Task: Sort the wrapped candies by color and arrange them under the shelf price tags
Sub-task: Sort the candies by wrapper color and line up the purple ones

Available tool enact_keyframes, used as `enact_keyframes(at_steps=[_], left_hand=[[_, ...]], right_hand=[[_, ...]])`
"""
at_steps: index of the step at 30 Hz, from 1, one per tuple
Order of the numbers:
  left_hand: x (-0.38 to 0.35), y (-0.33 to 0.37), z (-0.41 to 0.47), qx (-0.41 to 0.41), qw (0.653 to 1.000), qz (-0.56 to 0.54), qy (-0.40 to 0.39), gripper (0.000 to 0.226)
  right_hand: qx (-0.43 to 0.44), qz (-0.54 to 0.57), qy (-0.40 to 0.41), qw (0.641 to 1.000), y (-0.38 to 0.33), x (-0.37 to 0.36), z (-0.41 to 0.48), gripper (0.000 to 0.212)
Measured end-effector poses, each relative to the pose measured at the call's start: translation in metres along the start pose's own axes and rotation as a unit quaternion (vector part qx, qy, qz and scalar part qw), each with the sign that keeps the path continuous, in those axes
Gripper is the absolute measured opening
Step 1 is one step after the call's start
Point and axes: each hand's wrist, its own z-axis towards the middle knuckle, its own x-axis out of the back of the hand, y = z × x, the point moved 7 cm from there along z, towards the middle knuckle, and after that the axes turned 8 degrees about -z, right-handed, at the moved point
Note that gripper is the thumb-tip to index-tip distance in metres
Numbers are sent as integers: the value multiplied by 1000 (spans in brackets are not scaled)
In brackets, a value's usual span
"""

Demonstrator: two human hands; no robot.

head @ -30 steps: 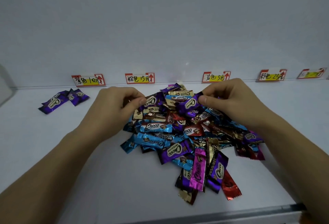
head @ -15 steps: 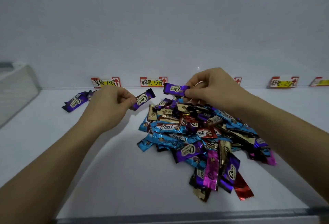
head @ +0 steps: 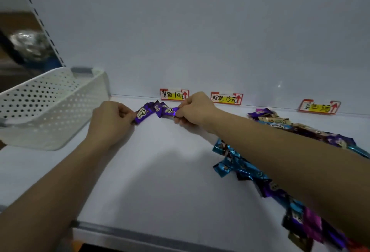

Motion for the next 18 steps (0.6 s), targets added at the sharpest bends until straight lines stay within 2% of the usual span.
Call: enact_keyframes(at_steps=[2,4,10,14,18], left_hand=[[-2,-7,2,4,1000,8,5,10],[-2,-12,4,4,1000,14,13,12],[-1,-12,0,-16,999,41,22,23],[3,15,-9,-105,993,48,22,16],[-21,67,-28,-226,967,86,-84,8]], right_hand=[[2,-1,12,1000,-3,-8,6,11],[25,-49,31,998,-7,-10,12,16],[54,-128,49,989,-12,-13,18,17],[103,-180,38,978,-17,14,-5,21],[196,-307,25,931,-12,76,-53,20]])
